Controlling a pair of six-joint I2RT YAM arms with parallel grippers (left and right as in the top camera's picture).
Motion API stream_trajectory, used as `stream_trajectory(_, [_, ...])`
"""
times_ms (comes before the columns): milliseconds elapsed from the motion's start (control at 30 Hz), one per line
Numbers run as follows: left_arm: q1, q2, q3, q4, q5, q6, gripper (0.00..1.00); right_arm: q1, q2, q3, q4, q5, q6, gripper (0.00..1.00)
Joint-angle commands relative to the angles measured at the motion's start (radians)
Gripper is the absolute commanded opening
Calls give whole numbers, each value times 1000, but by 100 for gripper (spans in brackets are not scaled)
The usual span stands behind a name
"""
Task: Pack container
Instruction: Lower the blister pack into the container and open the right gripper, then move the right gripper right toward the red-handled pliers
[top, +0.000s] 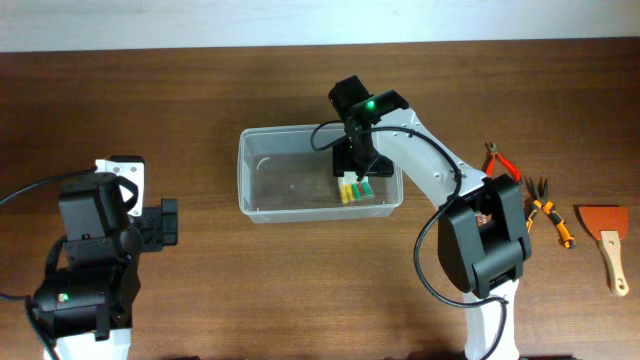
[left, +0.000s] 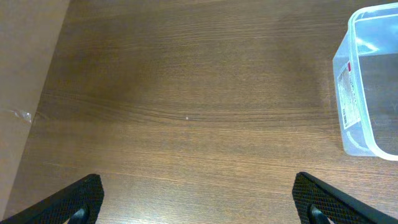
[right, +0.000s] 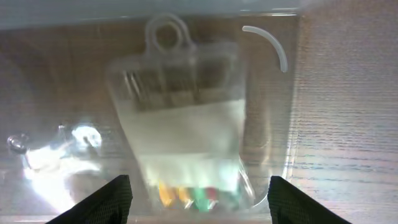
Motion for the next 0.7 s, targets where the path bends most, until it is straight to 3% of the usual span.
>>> stream_trajectory(0, [5, 2, 18, 2, -10, -12, 99, 1, -9, -6, 1, -2, 9, 71])
stream_trajectory(167, [5, 2, 18, 3, -10, -12, 99, -2, -10, 72, -31, -1, 7, 72])
stream_trajectory(367, [5, 2, 18, 2, -10, -12, 99, -58, -12, 401, -225, 24, -29, 79])
stream_trajectory(500, [5, 2, 18, 2, -10, -12, 99, -175, -13, 660, -405, 49, -84, 84])
stream_trajectory(667, [5, 2, 18, 2, -10, -12, 99, -340, -13, 800, -590, 60, -140, 90])
